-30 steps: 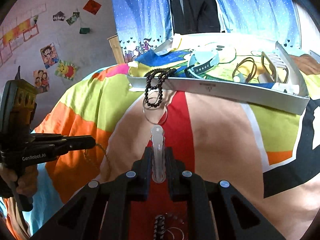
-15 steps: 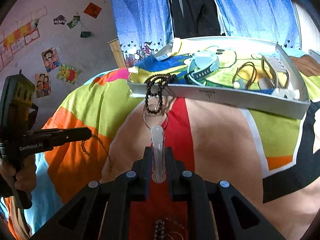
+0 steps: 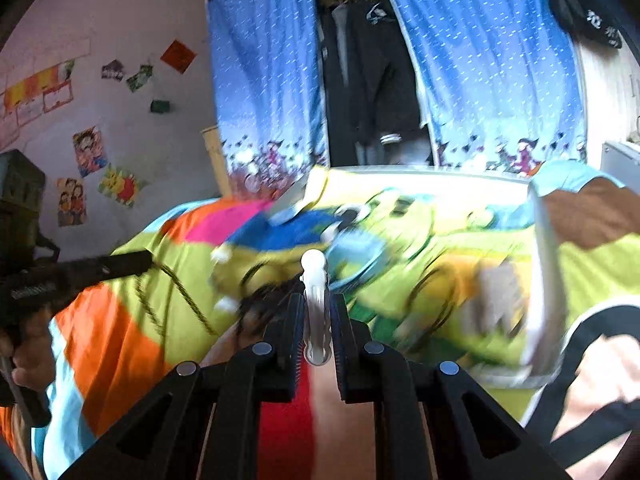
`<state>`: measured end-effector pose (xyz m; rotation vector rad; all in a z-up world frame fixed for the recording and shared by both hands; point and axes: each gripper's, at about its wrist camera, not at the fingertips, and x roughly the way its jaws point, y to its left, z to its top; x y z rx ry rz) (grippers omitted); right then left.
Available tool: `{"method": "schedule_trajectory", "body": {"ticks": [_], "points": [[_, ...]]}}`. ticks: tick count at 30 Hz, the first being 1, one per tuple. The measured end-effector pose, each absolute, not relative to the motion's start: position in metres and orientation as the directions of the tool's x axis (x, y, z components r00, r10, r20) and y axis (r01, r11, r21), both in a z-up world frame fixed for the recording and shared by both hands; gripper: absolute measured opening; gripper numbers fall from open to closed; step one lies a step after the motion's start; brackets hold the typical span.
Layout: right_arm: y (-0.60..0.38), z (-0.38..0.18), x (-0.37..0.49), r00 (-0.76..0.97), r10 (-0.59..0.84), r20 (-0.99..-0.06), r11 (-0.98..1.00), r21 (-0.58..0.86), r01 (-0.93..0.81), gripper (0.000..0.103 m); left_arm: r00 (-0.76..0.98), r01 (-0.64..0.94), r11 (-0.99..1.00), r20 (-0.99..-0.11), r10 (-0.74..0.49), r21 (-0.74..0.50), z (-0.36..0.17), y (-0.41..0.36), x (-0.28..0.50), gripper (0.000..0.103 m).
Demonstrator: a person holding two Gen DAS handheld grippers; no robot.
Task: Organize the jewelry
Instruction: 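Carry the chain and clip into the white tray and open both tools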
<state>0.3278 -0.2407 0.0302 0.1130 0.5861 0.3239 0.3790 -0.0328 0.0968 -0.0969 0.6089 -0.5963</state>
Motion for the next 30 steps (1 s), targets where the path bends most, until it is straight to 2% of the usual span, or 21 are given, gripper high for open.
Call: {"method": "schedule_trajectory", "body": {"ticks": [4, 8, 16, 23, 25, 27, 28, 29, 30], "points": [[-0.266, 0.04, 0.356, 0.791, 0.284, -0.542, 0.958, 0.189, -0.214, 0.013, 0.692, 0.509, 0.831, -0.467, -0.55, -0.224, 0.124, -0.058, 0.405, 0.0], [-0.282, 0.036, 0.38, 0.771, 0.253, -0.585, 0.966, 0.196, -0.169, 0.013, 0.721, 0.464, 0.858, -0.468, -0.511, -0.221, 0.12, -0.083, 0.437, 0.0], [-0.298, 0.005, 0.412, 0.692, 0.241, -0.681, 0.968, 0.218, -0.123, 0.013, 0.677, 0.363, 0.89, -0.578, -0.455, -0.276, 0.051, -0.1, 0.479, 0.0], [-0.29, 0.001, 0.41, 0.697, 0.205, -0.687, 0.979, 0.128, -0.161, 0.013, 0.611, 0.316, 0.897, -0.657, -0.442, -0.31, 0.019, -0.096, 0.489, 0.0], [-0.289, 0.001, 0.408, 0.695, 0.206, -0.689, 0.978, 0.126, -0.165, 0.019, 0.61, 0.31, 0.9, -0.662, -0.436, -0.308, 0.021, -0.094, 0.488, 0.001], [-0.289, 0.003, 0.405, 0.701, 0.199, -0.685, 0.98, 0.117, -0.164, 0.028, 0.611, 0.307, 0.903, -0.664, -0.43, -0.301, 0.025, -0.093, 0.485, 0.007], [-0.288, 0.004, 0.402, 0.706, 0.192, -0.682, 0.981, 0.108, -0.162, 0.032, 0.613, 0.306, 0.905, -0.666, -0.425, -0.295, 0.028, -0.093, 0.483, 0.021], [-0.288, 0.006, 0.4, 0.711, 0.187, -0.678, 0.982, 0.103, -0.16, 0.033, 0.616, 0.305, 0.905, -0.664, -0.424, -0.296, 0.03, -0.092, 0.48, 0.041], [-0.288, 0.009, 0.398, 0.715, 0.183, -0.675, 0.983, 0.099, -0.157, 0.037, 0.621, 0.301, 0.905, -0.658, -0.424, -0.299, 0.032, -0.091, 0.478, 0.048]]}}
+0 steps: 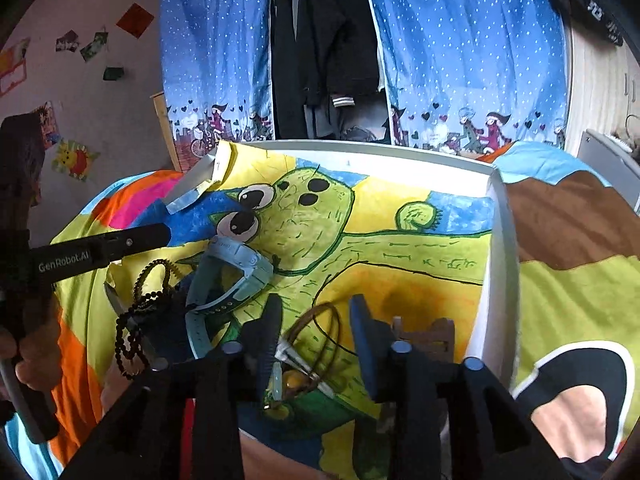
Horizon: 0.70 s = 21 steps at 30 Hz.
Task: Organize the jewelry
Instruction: 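Carry the chain and clip into the white tray and open both tools, then lift both tools out of the tray back over the duvet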
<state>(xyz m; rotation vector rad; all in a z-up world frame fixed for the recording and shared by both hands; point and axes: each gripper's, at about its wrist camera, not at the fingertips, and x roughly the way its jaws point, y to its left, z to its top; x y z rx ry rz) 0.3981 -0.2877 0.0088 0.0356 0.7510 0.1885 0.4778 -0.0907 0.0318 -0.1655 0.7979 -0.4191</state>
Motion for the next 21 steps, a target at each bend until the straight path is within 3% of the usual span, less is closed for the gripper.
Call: {"method": "schedule_trajectory", "body": {"ticks": [7, 11, 16, 21], "points": [[-0.289, 0.034, 0.369, 0.772, 0.151, -0.617, 0.989, 0.085, -0.125, 0.065, 0.685, 0.296, 0.908, -0.596, -0.419, -0.298, 0.059, -0.07, 0.44, 0.062], [-0.287, 0.053, 0.345, 0.814, 0.146, -0.563, 0.989, 0.088, -0.116, 0.077, 0.736, 0.271, 0.916, -0.549, -0.395, -0.296, 0.077, -0.055, 0.411, 0.083], [-0.281, 0.081, 0.305, 0.864, 0.163, -0.476, 0.986, 0.108, -0.127, 0.098, 0.8, 0.262, 0.936, -0.49, -0.347, -0.235, 0.1, -0.04, 0.364, 0.086], [-0.273, 0.108, 0.265, 0.896, 0.188, -0.402, 0.981, 0.127, -0.149, 0.102, 0.842, 0.259, 0.949, -0.441, -0.312, -0.179, 0.119, -0.029, 0.307, 0.086]]}}
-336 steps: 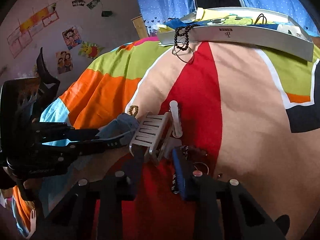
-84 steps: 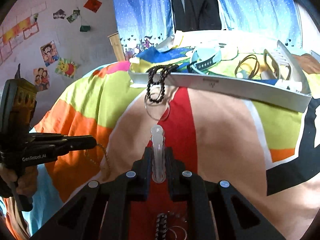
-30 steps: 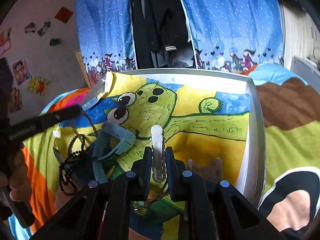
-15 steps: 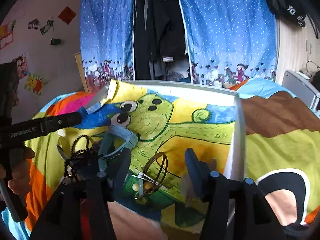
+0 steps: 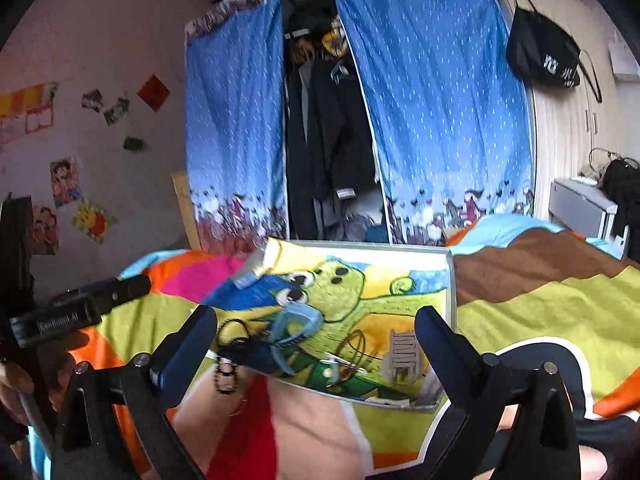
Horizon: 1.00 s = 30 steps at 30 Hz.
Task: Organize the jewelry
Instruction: 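Lift both tools out of the tray back over the duvet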
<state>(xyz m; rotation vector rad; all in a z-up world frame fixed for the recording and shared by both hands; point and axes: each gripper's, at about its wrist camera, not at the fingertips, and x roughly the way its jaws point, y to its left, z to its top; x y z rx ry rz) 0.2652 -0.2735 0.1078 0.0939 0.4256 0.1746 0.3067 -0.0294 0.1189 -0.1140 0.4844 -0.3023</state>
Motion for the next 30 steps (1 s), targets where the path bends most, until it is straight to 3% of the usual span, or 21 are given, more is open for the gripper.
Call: {"method": "schedule_trajectory", "body": {"ticks": [7, 10, 15, 21, 30], "points": [[-0.264, 0.139, 0.199, 0.923, 0.2, -0.328, 0.978, 0.118, -0.17, 0.103, 0.868, 0.256, 0.959, -0.407, -0.284, -0.124, 0.136, -0.022, 0.232, 0.092], [-0.264, 0.143, 0.176, 0.925, 0.204, -0.32, 0.977, 0.125, -0.173, 0.103, 0.874, 0.251, 0.96, -0.399, -0.278, -0.119, 0.137, -0.017, 0.206, 0.1], [-0.262, 0.139, 0.146, 0.923, 0.194, -0.332, 0.98, 0.11, -0.167, 0.103, 0.87, 0.242, 0.965, -0.419, -0.261, -0.098, 0.124, -0.01, 0.179, 0.1], [-0.264, 0.11, 0.114, 0.902, 0.174, -0.394, 0.984, 0.097, -0.148, 0.103, 0.821, 0.252, 0.963, -0.505, -0.265, -0.094, 0.082, -0.004, 0.157, 0.1], [-0.267, 0.031, 0.099, 0.795, 0.197, -0.573, 0.98, 0.116, -0.159, 0.103, 0.715, 0.239, 0.963, -0.647, -0.263, -0.127, 0.006, -0.006, 0.15, 0.1]]}}
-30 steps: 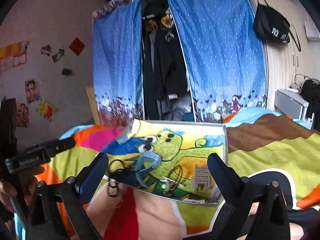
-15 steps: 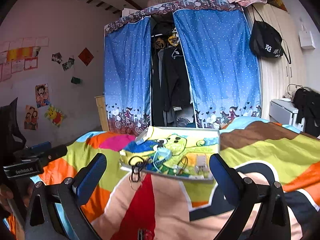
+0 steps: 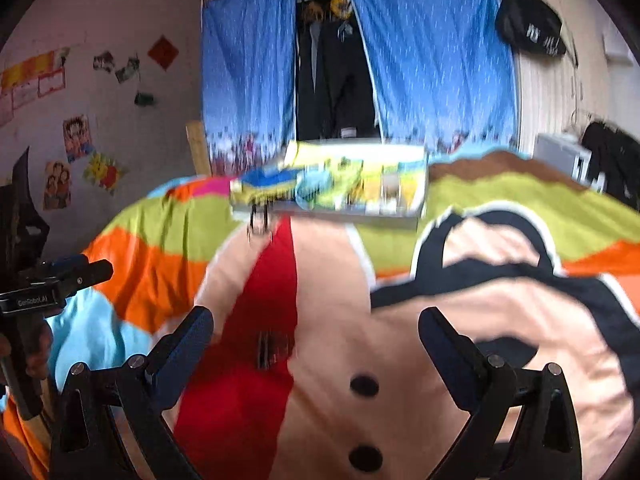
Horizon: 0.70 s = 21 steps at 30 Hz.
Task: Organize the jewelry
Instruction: 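Lift both tools out of the tray back over the duvet, then lower the right tool and grasp the black-and-white beaded keychain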
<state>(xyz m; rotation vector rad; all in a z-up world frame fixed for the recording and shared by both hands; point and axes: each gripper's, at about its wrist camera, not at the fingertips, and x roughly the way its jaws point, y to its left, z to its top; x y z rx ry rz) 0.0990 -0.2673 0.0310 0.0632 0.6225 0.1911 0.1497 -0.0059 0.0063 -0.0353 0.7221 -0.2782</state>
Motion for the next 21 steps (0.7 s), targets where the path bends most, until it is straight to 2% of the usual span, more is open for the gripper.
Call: {"method": "schedule_trajectory", "body": {"ticks": [10, 13, 17, 21], "points": [[-0.286, -0.006, 0.116, 0.713, 0.247, -0.656, 0.968, 0.139, -0.207, 0.103, 0.597, 0.29, 0.936, -0.726, -0.342, -0.202, -0.036, -0.026, 0.17, 0.1], [-0.294, -0.014, 0.13, 0.693, 0.264, -0.671, 0.963, 0.151, -0.221, 0.097, 0.573, 0.314, 0.923, -0.731, -0.372, -0.224, -0.041, -0.031, 0.181, 0.1], [-0.301, -0.024, 0.145, 0.676, 0.283, -0.68, 0.958, 0.167, -0.233, 0.095, 0.552, 0.348, 0.907, -0.73, -0.403, -0.237, -0.046, -0.038, 0.192, 0.1], [-0.307, -0.035, 0.157, 0.657, 0.305, -0.69, 0.951, 0.189, -0.243, 0.089, 0.541, 0.355, 0.903, -0.735, -0.409, -0.242, -0.051, -0.044, 0.203, 0.1]]}}
